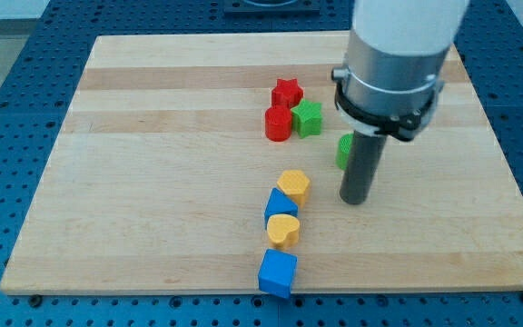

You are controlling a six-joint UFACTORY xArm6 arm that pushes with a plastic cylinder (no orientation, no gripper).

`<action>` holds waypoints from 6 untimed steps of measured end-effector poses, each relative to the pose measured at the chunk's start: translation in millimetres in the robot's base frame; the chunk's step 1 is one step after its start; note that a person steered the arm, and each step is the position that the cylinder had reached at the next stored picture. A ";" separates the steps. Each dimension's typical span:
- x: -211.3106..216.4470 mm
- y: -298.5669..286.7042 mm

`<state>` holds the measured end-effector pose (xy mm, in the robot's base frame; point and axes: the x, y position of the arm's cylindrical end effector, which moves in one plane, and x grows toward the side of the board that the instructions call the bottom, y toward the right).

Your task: Place the green circle parallel to the right of the green star

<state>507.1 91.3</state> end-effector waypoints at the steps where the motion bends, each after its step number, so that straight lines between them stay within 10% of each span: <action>1: -31.4 -8.3; 3: -91.8 -17.5; 6: -45.1 13.3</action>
